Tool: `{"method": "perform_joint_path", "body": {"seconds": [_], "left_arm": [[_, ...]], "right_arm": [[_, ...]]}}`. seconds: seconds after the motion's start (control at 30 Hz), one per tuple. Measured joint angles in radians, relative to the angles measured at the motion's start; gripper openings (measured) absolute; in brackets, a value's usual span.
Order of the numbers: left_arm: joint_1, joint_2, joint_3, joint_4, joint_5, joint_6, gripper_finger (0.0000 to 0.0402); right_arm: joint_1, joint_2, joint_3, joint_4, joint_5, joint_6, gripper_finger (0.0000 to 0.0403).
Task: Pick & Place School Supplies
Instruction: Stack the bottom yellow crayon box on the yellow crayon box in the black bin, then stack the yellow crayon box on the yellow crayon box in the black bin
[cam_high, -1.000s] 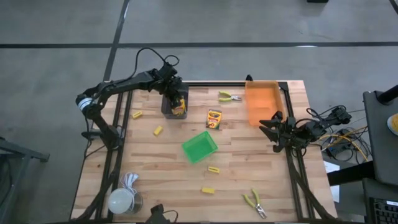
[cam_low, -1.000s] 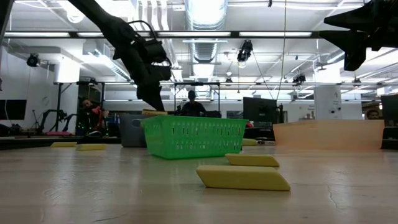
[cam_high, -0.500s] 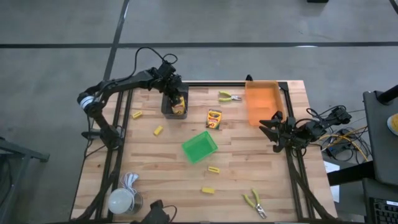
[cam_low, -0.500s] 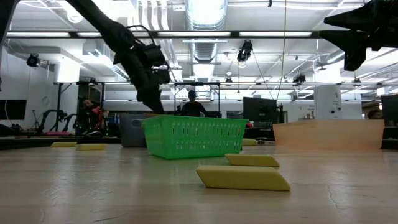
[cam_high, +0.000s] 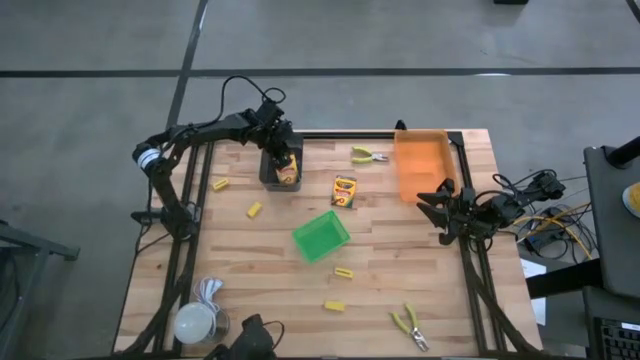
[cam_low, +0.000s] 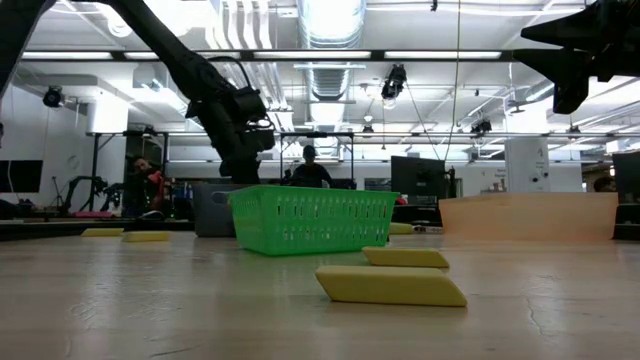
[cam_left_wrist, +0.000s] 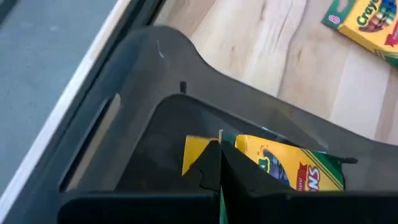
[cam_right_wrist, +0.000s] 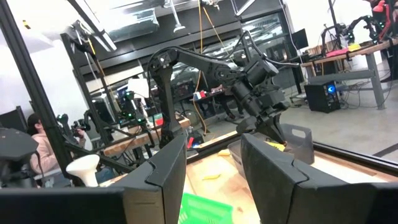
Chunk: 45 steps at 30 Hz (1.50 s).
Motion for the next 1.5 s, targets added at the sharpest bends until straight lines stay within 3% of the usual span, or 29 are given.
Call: {"method": "perform_joint_path", "body": {"seconds": [0.37, 0.6, 1.03, 1.5], "left_arm": [[0.006, 0.0, 0.0, 0.001, -0.086, 0.0, 0.0015], [0.008, 0.001, -0.023, 0.006, -0.088, -0.018, 0.0014], [0.009, 0.001, -0.078, 0.042, -0.076, -0.071, 0.0052], [0.01, -0.064, 0.028, -0.033, 0.07, -0.154, 0.012]], "right_arm": [[0.0, 0.0, 0.0, 0.0, 0.0, 0.0, 0.0148], [0.0, 0.0, 0.0, 0.0, 0.0, 0.0, 0.0148], [0.0, 0.0, 0.0, 0.0, 0.0, 0.0, 0.0148], [0.0, 0.0, 0.0, 0.0, 0.0, 0.0, 0.0148]]}}
